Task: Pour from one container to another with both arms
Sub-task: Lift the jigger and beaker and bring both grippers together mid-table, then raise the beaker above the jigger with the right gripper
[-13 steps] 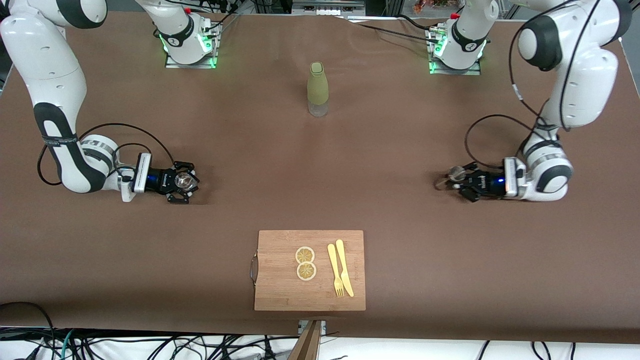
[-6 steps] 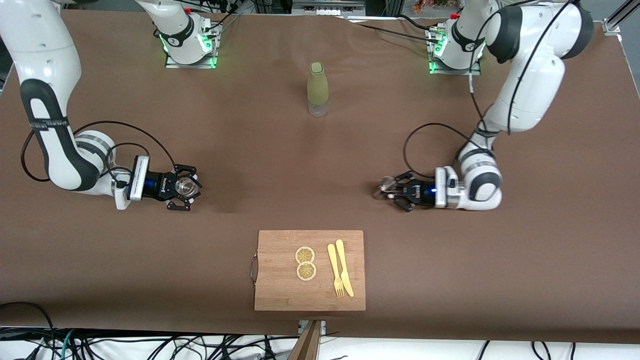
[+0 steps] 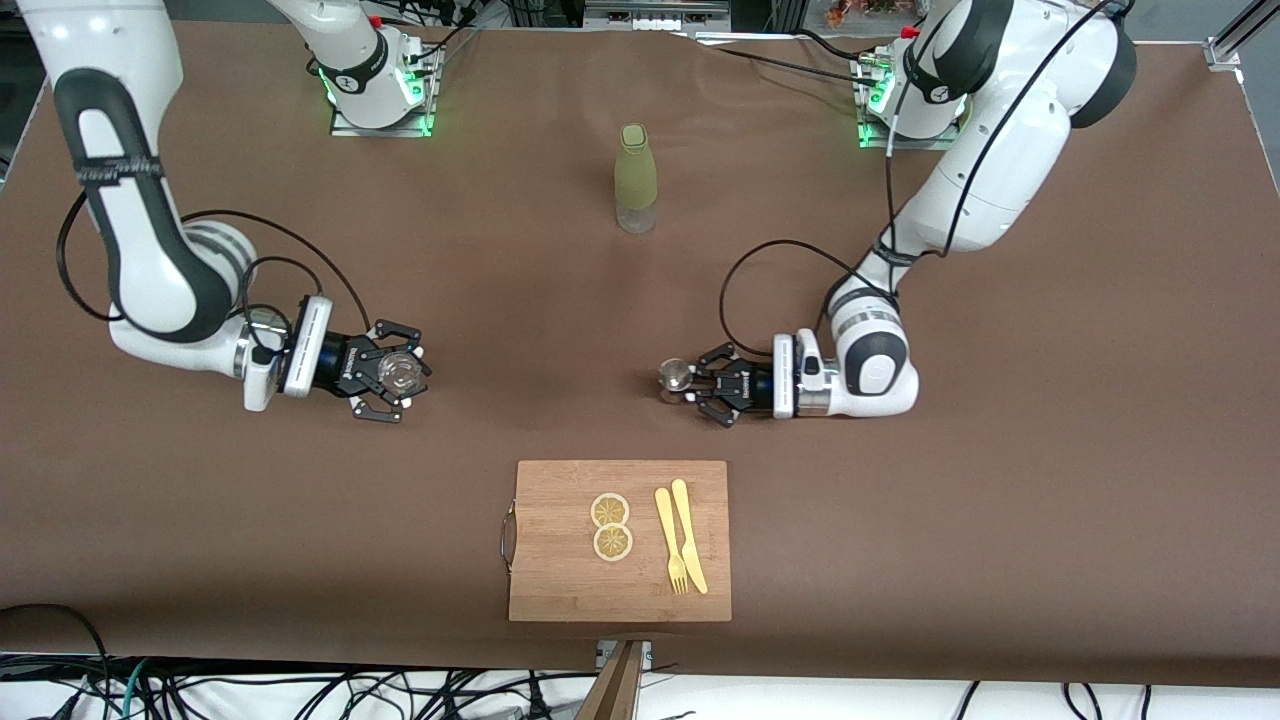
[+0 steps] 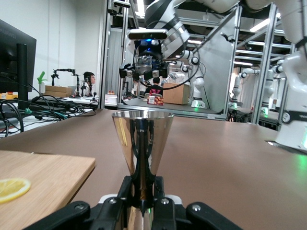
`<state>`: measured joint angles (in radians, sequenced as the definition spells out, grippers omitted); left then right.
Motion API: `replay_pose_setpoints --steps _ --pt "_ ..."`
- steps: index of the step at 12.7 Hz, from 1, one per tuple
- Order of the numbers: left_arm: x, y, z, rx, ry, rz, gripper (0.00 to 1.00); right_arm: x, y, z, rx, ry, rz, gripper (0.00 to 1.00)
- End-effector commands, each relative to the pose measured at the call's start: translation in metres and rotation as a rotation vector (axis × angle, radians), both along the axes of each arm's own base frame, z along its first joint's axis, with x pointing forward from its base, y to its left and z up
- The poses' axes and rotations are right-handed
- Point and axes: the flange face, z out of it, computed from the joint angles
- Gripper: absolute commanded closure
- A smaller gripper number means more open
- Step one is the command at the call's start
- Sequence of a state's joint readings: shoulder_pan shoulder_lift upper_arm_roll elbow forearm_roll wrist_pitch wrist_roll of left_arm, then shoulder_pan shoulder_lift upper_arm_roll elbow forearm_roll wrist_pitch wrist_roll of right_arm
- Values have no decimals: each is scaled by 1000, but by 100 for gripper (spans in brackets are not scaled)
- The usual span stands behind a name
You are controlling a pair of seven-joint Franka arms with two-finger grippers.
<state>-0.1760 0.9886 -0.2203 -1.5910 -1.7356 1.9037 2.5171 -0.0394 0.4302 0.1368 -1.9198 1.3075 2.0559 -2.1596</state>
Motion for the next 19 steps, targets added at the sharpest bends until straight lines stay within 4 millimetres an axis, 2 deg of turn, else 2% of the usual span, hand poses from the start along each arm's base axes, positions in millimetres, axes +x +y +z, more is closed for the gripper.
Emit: replay_pose_setpoints --steps 1,4,9,12,15,19 --pt "-9 -34 4 -16 -8 57 100 -22 29 25 -45 13 -43 76" --pt "-20 -75 12 -41 -6 53 100 -31 59 40 -88 -5 -66 76" --pt "-30 -123 21 -41 -1 80 100 -42 110 46 -163 -22 -92 76" --pt "-34 -139 20 -59 7 86 100 -48 130 54 -202 -26 -92 78" --pt "-38 -153 20 -76 14 90 100 -52 143 81 -271 -34 -68 80" --pt "-40 -157 17 -61 17 96 100 -60 159 93 -358 -23 -34 80"
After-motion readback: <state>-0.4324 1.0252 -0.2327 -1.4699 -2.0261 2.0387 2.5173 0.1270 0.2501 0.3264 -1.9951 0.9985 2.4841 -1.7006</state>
